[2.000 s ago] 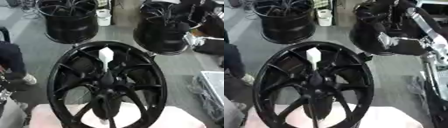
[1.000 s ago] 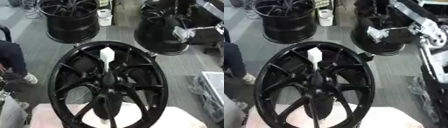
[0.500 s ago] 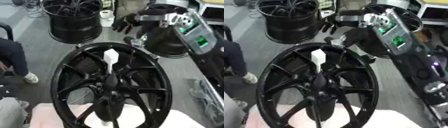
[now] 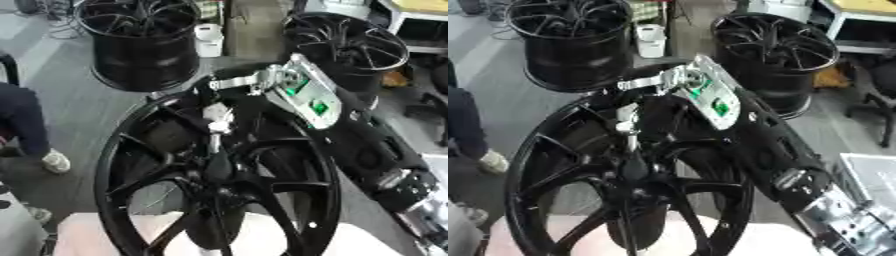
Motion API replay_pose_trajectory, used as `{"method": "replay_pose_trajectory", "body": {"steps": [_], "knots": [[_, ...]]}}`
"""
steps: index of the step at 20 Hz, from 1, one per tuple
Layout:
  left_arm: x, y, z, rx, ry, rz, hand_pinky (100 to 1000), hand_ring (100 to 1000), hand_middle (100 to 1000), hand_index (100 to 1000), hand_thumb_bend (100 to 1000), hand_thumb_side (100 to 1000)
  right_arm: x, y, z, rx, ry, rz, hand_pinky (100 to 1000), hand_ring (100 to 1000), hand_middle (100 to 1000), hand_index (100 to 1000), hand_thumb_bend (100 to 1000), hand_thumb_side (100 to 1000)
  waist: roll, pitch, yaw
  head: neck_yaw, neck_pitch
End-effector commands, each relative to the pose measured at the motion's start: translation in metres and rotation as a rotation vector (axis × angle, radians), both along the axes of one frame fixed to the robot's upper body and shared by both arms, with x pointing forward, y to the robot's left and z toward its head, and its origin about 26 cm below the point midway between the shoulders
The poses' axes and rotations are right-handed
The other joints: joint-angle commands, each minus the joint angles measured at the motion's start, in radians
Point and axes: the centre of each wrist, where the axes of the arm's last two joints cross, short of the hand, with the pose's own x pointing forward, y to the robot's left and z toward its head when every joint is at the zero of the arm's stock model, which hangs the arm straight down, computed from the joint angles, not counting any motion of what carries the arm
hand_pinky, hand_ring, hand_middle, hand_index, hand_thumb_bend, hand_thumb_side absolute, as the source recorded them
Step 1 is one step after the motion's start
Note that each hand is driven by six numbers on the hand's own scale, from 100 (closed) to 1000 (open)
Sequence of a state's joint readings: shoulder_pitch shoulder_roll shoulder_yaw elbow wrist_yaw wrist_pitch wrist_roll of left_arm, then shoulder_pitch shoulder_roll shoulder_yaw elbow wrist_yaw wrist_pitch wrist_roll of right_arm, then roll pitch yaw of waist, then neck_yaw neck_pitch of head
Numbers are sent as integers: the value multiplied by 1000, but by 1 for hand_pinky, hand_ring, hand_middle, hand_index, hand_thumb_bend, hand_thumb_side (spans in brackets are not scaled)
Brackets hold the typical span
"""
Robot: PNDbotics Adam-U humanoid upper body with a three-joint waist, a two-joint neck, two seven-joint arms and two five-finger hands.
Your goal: Pull the pin out of the wheel hub.
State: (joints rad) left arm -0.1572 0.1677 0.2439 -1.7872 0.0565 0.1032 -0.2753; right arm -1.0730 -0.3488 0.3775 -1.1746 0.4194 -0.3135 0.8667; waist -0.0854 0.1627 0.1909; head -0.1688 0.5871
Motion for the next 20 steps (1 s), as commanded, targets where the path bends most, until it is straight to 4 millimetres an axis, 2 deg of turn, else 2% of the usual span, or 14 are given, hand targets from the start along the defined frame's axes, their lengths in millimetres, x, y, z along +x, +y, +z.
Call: {"method": "replay_pose_trajectory", "body": {"steps": [1,8,12,20], "knots": [[1,3,10,28,-27,-3,604,658,650,708,878,544,1,-9,11,-58,-39,30,852,933,907,968,145,489,5,-16,-3,0,-8],[1,3,10,27,-28,-1,604,657,650,708,880,544,12,-31,3,-61,-5,-58,852,932,901,964,142,452,7,-14,-1,-1,-10],[1,2,11,27,-29,-4,604,657,650,708,882,544,16,-40,0,-50,14,-91,848,928,891,958,122,395,7,-13,-1,-1,-11],[1,2,11,27,-31,-6,605,657,650,708,884,543,18,-46,-3,-38,32,-106,840,914,843,915,103,348,9,-12,-1,-4,-13]]}}
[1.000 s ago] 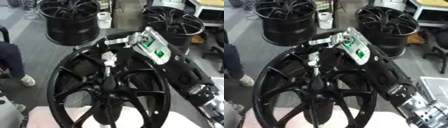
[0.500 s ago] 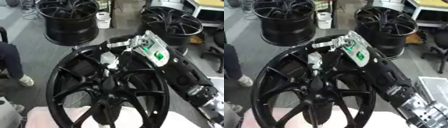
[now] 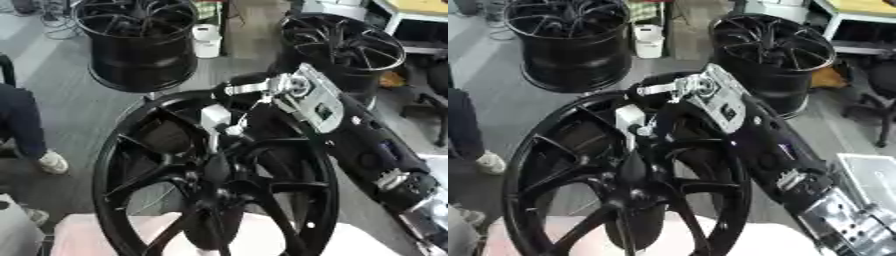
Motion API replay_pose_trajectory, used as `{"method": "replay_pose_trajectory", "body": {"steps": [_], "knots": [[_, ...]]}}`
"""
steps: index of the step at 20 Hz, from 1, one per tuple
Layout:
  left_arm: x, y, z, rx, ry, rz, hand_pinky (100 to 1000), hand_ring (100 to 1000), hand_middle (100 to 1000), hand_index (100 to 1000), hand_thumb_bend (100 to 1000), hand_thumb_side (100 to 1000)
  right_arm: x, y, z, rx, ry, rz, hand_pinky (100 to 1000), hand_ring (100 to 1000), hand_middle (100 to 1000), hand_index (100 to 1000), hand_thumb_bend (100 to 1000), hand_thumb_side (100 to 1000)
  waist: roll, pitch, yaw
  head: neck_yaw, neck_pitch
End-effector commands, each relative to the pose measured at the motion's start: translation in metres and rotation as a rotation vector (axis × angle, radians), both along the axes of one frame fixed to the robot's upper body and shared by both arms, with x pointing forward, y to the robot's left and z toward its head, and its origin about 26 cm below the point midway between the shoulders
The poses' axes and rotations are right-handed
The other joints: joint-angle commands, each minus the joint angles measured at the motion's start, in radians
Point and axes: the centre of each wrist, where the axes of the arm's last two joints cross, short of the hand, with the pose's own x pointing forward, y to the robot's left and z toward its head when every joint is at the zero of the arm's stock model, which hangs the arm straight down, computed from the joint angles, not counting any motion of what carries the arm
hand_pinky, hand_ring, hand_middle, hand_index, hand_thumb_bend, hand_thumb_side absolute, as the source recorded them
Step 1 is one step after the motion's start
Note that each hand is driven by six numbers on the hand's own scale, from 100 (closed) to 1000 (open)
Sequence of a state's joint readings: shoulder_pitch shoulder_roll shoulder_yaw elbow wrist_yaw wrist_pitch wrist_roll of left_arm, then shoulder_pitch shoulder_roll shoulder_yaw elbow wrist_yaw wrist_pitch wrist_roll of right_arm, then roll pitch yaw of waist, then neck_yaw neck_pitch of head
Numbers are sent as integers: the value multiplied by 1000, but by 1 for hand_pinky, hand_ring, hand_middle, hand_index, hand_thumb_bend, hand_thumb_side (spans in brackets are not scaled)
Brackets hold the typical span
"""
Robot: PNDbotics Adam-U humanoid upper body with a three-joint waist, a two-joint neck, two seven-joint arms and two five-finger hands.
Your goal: Pull the pin out of the wheel hub.
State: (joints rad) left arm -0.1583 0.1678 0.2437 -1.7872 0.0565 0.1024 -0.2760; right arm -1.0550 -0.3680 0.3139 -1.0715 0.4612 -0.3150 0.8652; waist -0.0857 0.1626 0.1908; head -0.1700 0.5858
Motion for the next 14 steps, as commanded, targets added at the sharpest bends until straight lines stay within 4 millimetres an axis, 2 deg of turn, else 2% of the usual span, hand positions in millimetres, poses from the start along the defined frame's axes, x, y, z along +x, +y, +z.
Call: {"method": "replay_pose_trajectory", "body": {"steps": [1,4,5,8,11,12,13,14], "knots": [[1,2,11,26,-30,-4,605,657,650,708,884,543,1,-11,13,-36,-24,22,838,912,839,912,101,337,9,-11,0,-3,-11],[1,2,11,25,-30,-3,605,657,650,708,884,543,1,-12,12,-34,-20,19,837,910,831,908,100,329,10,-11,0,-1,-12],[1,2,11,25,-30,-3,606,657,650,708,884,543,1,-12,12,-33,-20,18,833,902,802,888,100,279,10,-11,0,-1,-12],[1,2,11,24,-31,-3,606,656,650,707,885,543,1,-14,13,-23,-18,15,826,888,766,859,100,246,11,-10,0,-2,-12],[1,2,11,23,-30,-4,606,656,650,708,885,543,0,-13,16,-9,-23,16,810,855,660,778,100,174,12,-9,1,-4,-11],[1,2,11,24,-30,-4,606,656,650,708,885,543,0,-13,18,-3,-25,17,809,851,651,770,100,169,12,-9,1,-4,-11],[1,2,11,24,-30,-3,606,656,650,708,886,543,-1,-13,19,4,-28,18,791,820,582,711,100,131,12,-9,1,-4,-10],[1,2,11,23,-30,-3,606,656,650,708,886,543,-1,-13,21,16,-34,17,782,807,565,693,100,115,12,-9,1,-4,-10]]}}
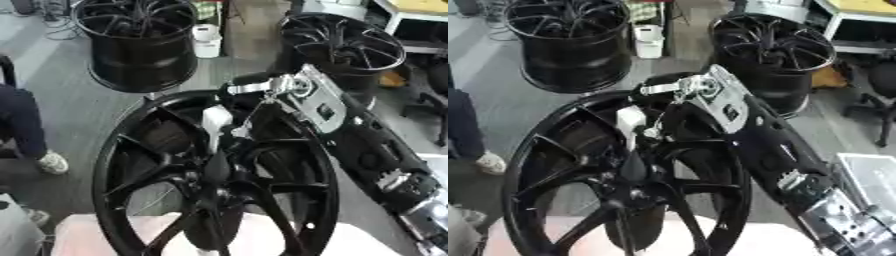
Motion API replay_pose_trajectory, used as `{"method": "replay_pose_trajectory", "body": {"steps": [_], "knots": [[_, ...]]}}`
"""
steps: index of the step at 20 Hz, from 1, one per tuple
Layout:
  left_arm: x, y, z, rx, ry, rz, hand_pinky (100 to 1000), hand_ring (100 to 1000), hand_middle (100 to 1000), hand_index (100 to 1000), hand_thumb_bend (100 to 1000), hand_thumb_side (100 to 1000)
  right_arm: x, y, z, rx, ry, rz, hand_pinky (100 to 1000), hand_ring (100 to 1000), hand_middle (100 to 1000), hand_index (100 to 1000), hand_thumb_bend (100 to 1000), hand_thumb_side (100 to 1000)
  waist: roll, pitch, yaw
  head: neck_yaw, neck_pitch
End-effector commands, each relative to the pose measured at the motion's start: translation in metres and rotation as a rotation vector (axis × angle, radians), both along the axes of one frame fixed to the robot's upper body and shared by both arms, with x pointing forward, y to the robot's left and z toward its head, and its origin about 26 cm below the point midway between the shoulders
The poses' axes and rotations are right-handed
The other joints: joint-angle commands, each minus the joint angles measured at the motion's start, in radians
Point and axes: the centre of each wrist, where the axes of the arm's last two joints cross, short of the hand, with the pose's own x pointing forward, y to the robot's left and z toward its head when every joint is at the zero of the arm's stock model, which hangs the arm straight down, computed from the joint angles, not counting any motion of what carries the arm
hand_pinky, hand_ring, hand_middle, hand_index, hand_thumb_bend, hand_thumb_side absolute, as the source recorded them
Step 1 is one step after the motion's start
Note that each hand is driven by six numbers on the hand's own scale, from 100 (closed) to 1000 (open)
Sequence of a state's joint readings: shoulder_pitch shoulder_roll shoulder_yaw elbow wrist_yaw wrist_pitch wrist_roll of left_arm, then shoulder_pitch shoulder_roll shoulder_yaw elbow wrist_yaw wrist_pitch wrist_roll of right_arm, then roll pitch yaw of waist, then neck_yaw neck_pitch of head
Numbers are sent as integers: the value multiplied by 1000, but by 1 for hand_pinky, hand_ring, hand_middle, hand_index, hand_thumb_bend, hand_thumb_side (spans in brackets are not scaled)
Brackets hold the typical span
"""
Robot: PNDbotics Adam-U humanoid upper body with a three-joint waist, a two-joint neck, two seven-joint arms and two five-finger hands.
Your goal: Pull the pin out of the wheel hub.
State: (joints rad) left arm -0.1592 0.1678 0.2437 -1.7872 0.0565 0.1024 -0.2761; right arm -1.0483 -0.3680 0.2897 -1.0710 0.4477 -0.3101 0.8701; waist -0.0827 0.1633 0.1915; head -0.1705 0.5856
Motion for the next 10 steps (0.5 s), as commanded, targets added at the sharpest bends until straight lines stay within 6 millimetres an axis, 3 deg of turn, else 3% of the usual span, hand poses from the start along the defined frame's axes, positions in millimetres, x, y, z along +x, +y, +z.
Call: {"method": "replay_pose_trajectory", "body": {"steps": [1,3,10], "knots": [[1,2,10,23,-30,-3,606,656,650,708,886,543,-2,-8,23,1,-53,26,774,792,535,666,100,100,9,-10,1,-4,-10],[1,2,10,22,-29,-2,607,656,650,707,887,543,-3,-7,28,37,-70,23,757,756,477,605,100,100,10,-11,1,-3,-8],[0,4,7,25,-15,2,607,656,651,708,888,544,-10,-14,67,130,-157,11,748,733,458,585,100,100,9,-24,-8,11,3]]}}
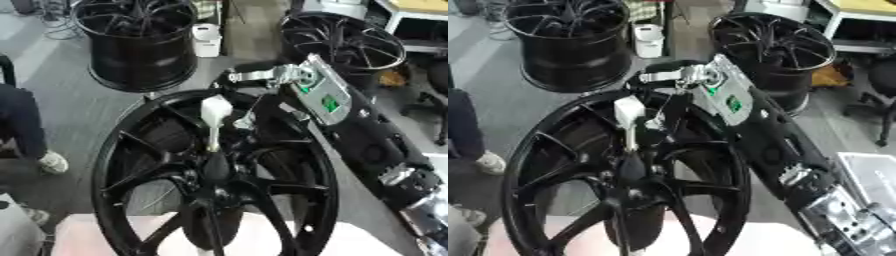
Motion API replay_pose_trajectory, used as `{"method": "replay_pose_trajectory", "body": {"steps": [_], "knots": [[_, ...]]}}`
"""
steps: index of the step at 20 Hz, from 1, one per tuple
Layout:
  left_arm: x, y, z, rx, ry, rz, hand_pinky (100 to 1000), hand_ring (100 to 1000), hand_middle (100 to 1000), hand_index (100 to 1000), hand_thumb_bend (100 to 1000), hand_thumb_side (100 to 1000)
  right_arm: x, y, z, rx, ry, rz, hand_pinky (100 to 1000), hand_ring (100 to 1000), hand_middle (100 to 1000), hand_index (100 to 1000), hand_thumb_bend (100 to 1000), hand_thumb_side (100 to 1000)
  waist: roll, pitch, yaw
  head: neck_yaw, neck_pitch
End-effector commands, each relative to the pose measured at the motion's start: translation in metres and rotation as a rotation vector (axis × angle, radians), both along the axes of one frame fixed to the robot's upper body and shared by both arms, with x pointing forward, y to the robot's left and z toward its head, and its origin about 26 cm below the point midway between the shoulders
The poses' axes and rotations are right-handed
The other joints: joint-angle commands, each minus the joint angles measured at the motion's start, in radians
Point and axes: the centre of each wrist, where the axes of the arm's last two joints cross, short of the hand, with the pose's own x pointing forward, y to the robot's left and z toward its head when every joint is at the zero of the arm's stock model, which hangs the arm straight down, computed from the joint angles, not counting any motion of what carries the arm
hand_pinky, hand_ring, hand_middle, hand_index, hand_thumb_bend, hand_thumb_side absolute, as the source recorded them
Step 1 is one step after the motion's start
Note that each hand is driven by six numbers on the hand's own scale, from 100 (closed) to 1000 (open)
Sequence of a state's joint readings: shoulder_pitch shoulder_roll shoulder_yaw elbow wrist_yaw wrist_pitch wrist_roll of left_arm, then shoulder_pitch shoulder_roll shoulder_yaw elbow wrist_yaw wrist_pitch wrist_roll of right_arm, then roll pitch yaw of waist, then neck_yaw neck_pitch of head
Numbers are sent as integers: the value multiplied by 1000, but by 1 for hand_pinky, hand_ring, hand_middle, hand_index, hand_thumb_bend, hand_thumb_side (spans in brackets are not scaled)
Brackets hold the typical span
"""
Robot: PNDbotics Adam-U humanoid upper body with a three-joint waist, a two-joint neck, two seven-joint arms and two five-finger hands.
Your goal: Pull the pin out of the wheel hub.
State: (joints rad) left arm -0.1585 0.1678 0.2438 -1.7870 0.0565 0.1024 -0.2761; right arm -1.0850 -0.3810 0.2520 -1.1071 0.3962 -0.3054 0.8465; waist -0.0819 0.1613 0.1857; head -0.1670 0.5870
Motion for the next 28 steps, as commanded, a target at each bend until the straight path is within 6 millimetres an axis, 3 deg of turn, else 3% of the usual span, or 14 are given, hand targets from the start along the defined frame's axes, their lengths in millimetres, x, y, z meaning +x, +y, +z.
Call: {"method": "replay_pose_trajectory", "body": {"steps": [1,4,7,10,12,15,18,20,21,22,24,26,28], "knots": [[-1,5,7,26,-13,6,608,656,651,708,888,544,-8,-18,45,62,-110,-19,745,731,457,585,100,100,8,-25,-5,13,4],[-4,10,4,33,0,26,608,656,651,708,888,544,-16,-52,76,174,-195,-89,743,731,468,590,100,100,4,-39,-27,37,20],[-8,16,0,41,18,54,608,656,651,708,887,543,-33,-112,100,309,-313,-236,738,734,477,604,100,100,-1,-56,-66,73,41],[-11,20,-2,40,25,73,608,656,651,708,886,544,-60,-188,102,487,-434,-455,726,727,477,603,100,100,-1,-62,-109,96,53],[-12,21,-3,35,27,82,608,656,651,708,885,544,-83,-242,87,600,-525,-668,711,724,480,609,100,100,2,-62,-140,106,55],[-12,21,-2,28,21,92,608,656,651,708,885,544,-115,-312,29,771,-622,-1057,694,731,500,639,100,100,7,-56,-181,116,51],[-11,22,1,25,13,101,608,656,651,708,884,544,-144,-359,-62,837,-597,-1447,709,791,689,807,100,110,5,-48,-202,121,42],[-11,21,1,24,12,104,609,656,651,708,883,544,-167,-375,-127,841,-501,-1658,738,846,832,952,100,351,4,-43,-205,123,37],[-11,21,1,23,12,105,608,655,651,708,883,544,-179,-378,-158,850,-446,-1748,755,874,885,989,100,492,5,-41,-205,124,36],[-11,21,1,23,11,107,608,655,652,708,883,544,-191,-377,-186,864,-397,-1825,761,887,911,998,100,566,5,-39,-203,124,35],[-11,21,1,21,11,110,609,655,652,708,883,544,-208,-369,-229,894,-325,-1945,757,883,919,1000,100,645,9,-38,-200,124,35],[-11,21,1,17,10,110,609,655,652,708,883,544,-217,-351,-260,933,-290,-2015,747,852,888,999,100,649,14,-37,-199,122,36],[-11,20,1,12,7,105,608,654,652,708,882,544,-215,-327,-275,980,-278,-2013,737,838,864,988,100,654,20,-37,-198,120,38]]}}
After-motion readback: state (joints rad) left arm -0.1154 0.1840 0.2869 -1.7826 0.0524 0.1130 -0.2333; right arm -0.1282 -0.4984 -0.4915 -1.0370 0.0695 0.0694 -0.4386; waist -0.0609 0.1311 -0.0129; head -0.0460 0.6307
